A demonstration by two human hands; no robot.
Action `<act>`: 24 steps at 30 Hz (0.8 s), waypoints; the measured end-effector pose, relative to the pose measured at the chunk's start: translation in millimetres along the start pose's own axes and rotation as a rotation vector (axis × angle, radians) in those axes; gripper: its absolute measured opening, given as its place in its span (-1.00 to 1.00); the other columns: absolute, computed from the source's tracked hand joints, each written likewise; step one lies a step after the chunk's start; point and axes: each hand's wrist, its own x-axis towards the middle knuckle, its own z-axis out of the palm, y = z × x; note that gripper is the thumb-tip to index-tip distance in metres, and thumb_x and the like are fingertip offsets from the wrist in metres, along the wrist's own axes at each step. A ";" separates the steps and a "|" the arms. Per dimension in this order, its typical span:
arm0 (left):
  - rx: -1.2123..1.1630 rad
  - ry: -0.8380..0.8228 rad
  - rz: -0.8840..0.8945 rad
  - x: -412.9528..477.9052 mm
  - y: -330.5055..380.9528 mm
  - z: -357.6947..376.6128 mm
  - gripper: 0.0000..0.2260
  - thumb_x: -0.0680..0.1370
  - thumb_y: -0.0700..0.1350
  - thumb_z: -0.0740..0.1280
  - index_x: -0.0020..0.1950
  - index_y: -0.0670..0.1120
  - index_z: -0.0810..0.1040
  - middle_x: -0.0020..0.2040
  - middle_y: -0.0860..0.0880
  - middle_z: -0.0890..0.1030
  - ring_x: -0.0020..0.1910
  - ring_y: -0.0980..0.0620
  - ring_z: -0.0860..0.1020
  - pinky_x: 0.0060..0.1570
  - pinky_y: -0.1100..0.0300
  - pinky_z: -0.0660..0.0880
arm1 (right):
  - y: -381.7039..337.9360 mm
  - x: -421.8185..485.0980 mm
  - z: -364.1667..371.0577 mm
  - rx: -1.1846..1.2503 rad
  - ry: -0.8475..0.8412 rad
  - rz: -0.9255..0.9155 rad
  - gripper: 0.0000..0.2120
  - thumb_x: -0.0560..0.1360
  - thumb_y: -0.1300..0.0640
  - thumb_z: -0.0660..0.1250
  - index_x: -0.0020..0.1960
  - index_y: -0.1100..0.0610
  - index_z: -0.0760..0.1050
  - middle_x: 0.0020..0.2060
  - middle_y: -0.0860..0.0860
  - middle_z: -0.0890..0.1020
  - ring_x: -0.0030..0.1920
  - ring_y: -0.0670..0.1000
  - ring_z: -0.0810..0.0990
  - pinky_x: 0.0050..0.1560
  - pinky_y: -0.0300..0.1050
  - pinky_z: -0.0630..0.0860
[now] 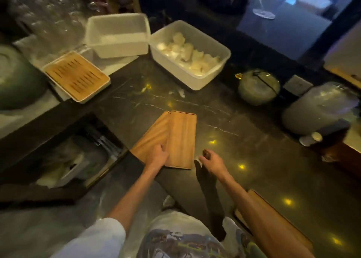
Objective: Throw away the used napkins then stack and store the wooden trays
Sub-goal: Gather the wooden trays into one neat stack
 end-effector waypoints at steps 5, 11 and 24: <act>-0.063 -0.142 -0.014 11.5 -6.7 -5.7 -0.73 0.54 -0.14 0.29 0.18 -0.25 0.54 0.15 -0.22 0.62 0.16 -0.21 0.57 0.20 -0.08 0.48 | -29.9 24.6 30.8 0.276 -0.033 0.130 -0.60 0.49 0.19 0.39 0.32 0.21 0.46 0.10 0.15 0.61 0.06 0.08 0.59 0.15 0.07 0.57; -0.080 -0.119 -0.001 6.1 5.7 -11.0 -0.80 0.47 -0.22 0.30 0.07 -0.05 0.45 0.02 -0.15 0.58 -0.01 -0.13 0.54 0.00 0.03 0.48 | -27.2 12.5 32.2 0.561 -0.149 0.241 -0.92 0.51 0.28 0.36 -0.10 0.15 0.48 -0.29 0.05 0.55 -0.31 -0.06 0.54 -0.34 -0.22 0.58; -0.801 -0.523 -0.047 -133.9 83.6 112.5 -0.59 0.58 -0.30 0.28 0.38 -0.04 0.32 0.22 -0.09 0.52 0.10 -0.01 0.55 -0.14 0.14 0.59 | 109.6 -73.4 -54.9 1.287 0.147 0.194 -0.73 0.50 0.20 0.40 0.18 0.22 0.54 0.09 0.14 0.66 0.12 0.10 0.64 0.03 -0.05 0.61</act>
